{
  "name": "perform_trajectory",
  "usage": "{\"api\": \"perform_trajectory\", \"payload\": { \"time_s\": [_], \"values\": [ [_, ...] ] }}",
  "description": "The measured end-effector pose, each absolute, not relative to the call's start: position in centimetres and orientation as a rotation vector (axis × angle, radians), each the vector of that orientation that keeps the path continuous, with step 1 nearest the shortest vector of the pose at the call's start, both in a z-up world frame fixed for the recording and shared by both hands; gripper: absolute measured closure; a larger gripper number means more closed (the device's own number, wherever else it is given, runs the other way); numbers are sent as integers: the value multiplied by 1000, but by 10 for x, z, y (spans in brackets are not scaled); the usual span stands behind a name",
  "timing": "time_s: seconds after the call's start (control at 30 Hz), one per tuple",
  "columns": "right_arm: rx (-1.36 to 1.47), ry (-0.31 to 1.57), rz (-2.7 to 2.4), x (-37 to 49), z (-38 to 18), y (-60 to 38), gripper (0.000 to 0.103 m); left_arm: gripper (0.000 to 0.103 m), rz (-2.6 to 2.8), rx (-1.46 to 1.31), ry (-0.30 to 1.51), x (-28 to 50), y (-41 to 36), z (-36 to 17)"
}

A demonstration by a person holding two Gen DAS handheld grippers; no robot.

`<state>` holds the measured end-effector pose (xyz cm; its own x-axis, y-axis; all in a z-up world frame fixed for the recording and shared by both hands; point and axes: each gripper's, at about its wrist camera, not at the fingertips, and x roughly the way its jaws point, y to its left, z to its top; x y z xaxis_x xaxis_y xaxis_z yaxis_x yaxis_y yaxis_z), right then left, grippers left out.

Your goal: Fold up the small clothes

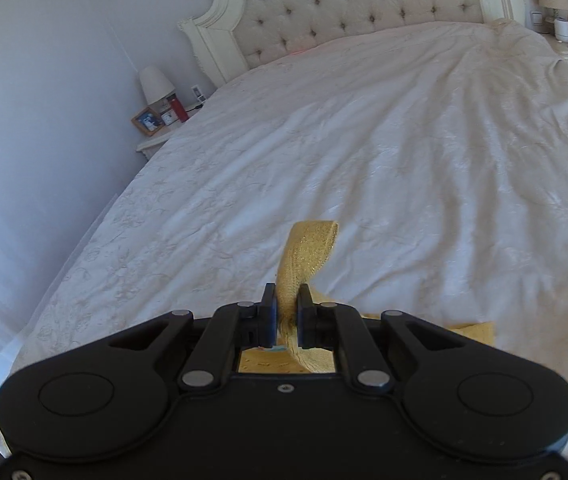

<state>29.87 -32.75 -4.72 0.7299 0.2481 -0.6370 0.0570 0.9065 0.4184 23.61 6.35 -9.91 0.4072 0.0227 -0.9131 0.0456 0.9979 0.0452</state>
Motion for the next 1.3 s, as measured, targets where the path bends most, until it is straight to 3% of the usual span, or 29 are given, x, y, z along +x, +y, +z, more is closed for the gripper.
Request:
{"api": "perform_trajectory", "payload": {
  "time_s": [0.4,0.47,0.57,0.67,1.03,1.17,1.3],
  "values": [
    [444,916,216,319,-144,-170,85,24,13,78,1155,256,119,-108],
    [431,945,240,317,-154,-157,75,24,6,73,1152,259,119,-109],
    [428,970,296,310,-162,-148,72,24,-17,59,1148,265,114,-112],
    [426,964,314,301,-161,-157,46,24,-52,30,1135,273,106,-116],
    [381,977,180,264,-157,-241,45,25,-247,-37,1120,306,35,-158],
    [384,986,152,251,-159,-263,45,34,-270,-15,1173,316,15,-186],
    [402,992,133,243,-162,-277,45,34,-271,-72,1209,325,9,-204]
  ]
}}
